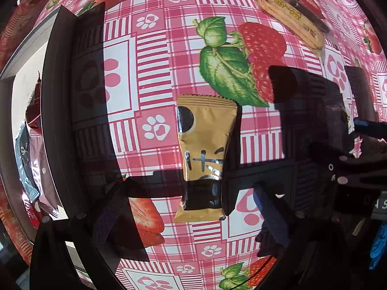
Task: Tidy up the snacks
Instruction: 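Hold the tan bar in the left tool while the right tool holds the cranberry packet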
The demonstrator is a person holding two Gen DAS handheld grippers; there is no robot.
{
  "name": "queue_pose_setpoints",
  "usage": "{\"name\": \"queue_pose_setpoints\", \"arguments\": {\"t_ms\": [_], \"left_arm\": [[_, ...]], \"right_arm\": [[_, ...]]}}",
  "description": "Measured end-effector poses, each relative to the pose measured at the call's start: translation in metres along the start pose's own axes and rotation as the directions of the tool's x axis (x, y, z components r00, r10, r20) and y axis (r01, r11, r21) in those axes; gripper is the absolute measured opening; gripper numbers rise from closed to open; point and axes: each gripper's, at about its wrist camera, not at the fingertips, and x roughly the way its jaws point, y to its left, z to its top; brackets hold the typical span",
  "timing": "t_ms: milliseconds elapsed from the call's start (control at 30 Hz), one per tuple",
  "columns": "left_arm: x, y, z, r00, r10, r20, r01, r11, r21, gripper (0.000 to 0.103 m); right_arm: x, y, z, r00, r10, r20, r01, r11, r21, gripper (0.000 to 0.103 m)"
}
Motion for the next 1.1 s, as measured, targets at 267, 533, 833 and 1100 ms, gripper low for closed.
{"name": "queue_pose_setpoints", "arguments": {"t_ms": [267, 533, 833, 1100], "left_arm": [[0.0, 0.0, -0.001, 1.0, 0.001, 0.007, -0.001, 1.0, 0.0, 0.103], [0.0, 0.0, -0.001, 1.0, -0.001, 0.001, 0.001, 1.0, -0.009, 0.103], [-0.001, 0.001, -0.003, 1.0, -0.001, 0.03, 0.002, 1.0, -0.021, 0.103], [-0.005, 0.0, 0.0, 1.0, -0.002, -0.004, 0.002, 1.0, -0.03, 0.096]], "right_arm": [[-0.001, 0.001, -0.004, 1.0, 0.004, 0.029, -0.004, 1.0, -0.002, 0.103], [-0.001, 0.0, -0.005, 1.0, 0.006, 0.029, -0.006, 1.0, -0.003, 0.103], [0.003, -0.001, 0.003, 1.0, 0.007, -0.019, -0.007, 1.0, 0.001, 0.103], [0.002, -0.002, 0.012, 1.0, 0.01, -0.028, -0.01, 1.0, 0.019, 0.101]]}}
